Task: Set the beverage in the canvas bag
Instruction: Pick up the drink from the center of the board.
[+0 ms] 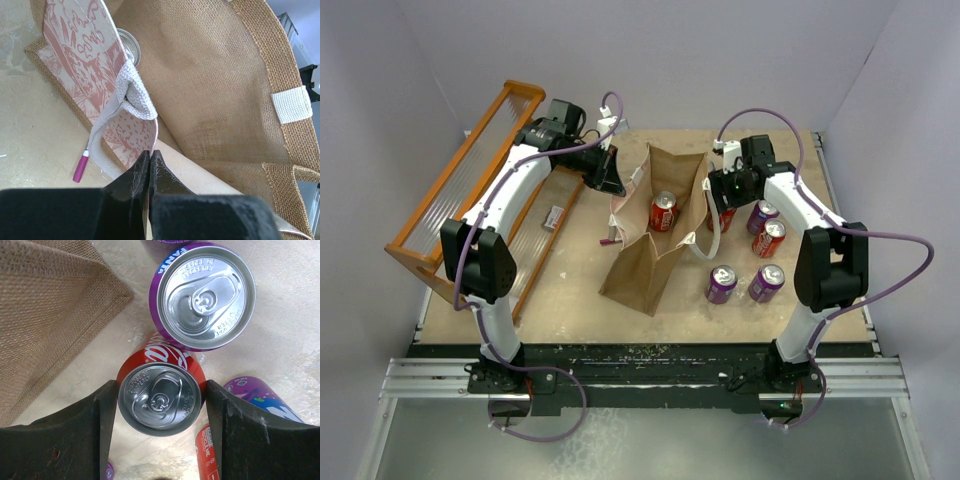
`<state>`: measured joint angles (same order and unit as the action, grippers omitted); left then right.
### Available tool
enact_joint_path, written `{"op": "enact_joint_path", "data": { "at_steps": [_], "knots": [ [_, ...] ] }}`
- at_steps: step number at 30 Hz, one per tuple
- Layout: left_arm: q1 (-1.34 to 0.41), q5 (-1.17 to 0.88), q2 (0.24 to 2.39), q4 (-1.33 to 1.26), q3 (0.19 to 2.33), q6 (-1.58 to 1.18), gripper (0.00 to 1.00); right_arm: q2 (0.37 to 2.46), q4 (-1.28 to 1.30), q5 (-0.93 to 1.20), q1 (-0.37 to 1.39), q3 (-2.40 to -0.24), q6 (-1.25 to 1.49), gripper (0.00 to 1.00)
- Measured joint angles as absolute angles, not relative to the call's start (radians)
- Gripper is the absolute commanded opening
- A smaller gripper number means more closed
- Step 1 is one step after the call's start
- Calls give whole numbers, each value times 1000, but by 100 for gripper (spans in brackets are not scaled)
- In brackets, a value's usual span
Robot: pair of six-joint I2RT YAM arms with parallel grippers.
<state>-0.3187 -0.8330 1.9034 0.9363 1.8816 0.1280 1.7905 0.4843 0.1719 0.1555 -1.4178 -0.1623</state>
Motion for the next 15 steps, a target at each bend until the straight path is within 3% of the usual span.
{"op": "enact_joint_path", "data": {
  "at_steps": [6,15],
  "knots": [
    [-330,-832,1903,936,1892,135,0,1790,484,173,155,-1418,-165,76],
    [-336,-830,1903,936,1893,142,0,1790,480,168,155,-1418,-165,79]
  ]
}}
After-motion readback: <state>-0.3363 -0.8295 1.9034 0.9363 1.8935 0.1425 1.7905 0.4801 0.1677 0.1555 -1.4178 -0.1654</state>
